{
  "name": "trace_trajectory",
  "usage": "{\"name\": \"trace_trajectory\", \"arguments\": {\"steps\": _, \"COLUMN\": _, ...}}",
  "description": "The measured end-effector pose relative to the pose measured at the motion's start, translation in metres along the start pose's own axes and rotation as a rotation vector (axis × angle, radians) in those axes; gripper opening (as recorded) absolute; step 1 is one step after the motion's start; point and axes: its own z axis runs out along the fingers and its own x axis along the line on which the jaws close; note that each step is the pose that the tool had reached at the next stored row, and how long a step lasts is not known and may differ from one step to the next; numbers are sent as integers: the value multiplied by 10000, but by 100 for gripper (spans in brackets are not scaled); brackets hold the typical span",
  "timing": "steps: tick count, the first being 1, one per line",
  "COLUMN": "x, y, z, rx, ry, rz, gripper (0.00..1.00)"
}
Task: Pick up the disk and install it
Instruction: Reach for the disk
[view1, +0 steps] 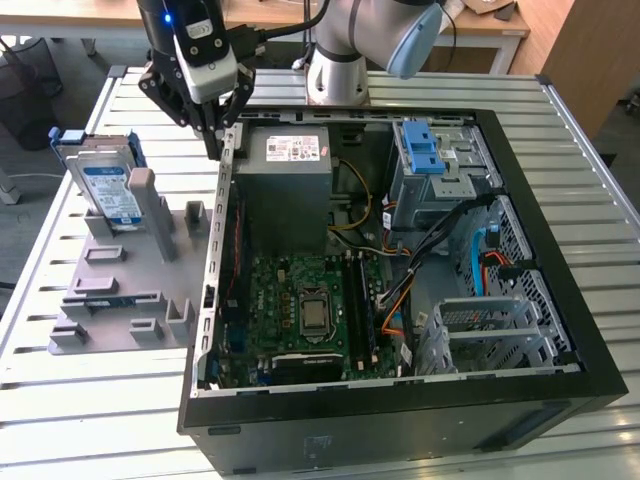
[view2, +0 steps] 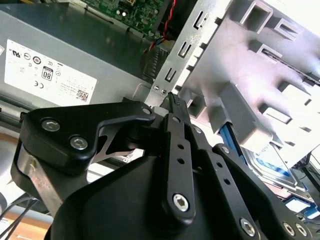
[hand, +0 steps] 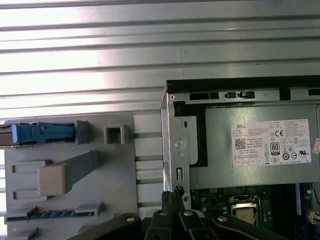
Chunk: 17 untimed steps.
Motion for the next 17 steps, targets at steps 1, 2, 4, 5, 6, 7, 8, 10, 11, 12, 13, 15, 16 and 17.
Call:
{"name": "trace_trajectory", "arguments": {"steps": 1, "x": 0, "y": 0, "z": -1, "rx": 1, "ry": 1, "rz": 0, "gripper": 11}}
{"name": "trace_trajectory", "arguments": {"steps": 2, "x": 0, "y": 0, "z": -1, "rx": 1, "ry": 1, "rz": 0, "gripper": 11}}
{"name": "trace_trajectory", "arguments": {"steps": 4, "x": 0, "y": 1, "z": -1, "rx": 1, "ry": 1, "rz": 0, "gripper": 11}}
{"name": "trace_trajectory", "arguments": {"steps": 5, "x": 3, "y": 1, "z": -2, "rx": 2, "ry": 2, "rz": 1, "gripper": 11}}
{"name": "trace_trajectory", "arguments": {"steps": 6, "x": 9, "y": 0, "z": -2, "rx": 2, "ry": 2, "rz": 2, "gripper": 11}}
{"name": "trace_trajectory", "arguments": {"steps": 7, "x": 13, "y": 0, "z": -2, "rx": 2, "ry": 2, "rz": 1, "gripper": 11}}
{"name": "trace_trajectory", "arguments": {"steps": 8, "x": 17, "y": 0, "z": -2, "rx": 1, "ry": 2, "rz": 1, "gripper": 11}}
{"name": "trace_trajectory", "arguments": {"steps": 10, "x": 21, "y": -1, "z": -1, "rx": 1, "ry": 1, "rz": 0, "gripper": 11}}
{"name": "trace_trajectory", "arguments": {"steps": 11, "x": 24, "y": -1, "z": -1, "rx": 1, "ry": 1, "rz": 0, "gripper": 11}}
{"name": "trace_trajectory", "arguments": {"steps": 12, "x": 25, "y": -1, "z": -2, "rx": 1, "ry": 1, "rz": 1, "gripper": 11}}
{"name": "trace_trajectory", "arguments": {"steps": 13, "x": 26, "y": -1, "z": -1, "rx": 1, "ry": 1, "rz": 0, "gripper": 11}}
{"name": "trace_trajectory", "arguments": {"steps": 15, "x": 30, "y": -2, "z": -1, "rx": 1, "ry": 1, "rz": 0, "gripper": 11}}
{"name": "trace_trajectory", "arguments": {"steps": 16, "x": 37, "y": -2, "z": -1, "rx": 1, "ry": 1, "rz": 0, "gripper": 11}}
{"name": "trace_trajectory", "arguments": {"steps": 17, "x": 43, "y": -3, "z": 0, "rx": 1, "ry": 1, "rz": 1, "gripper": 11}}
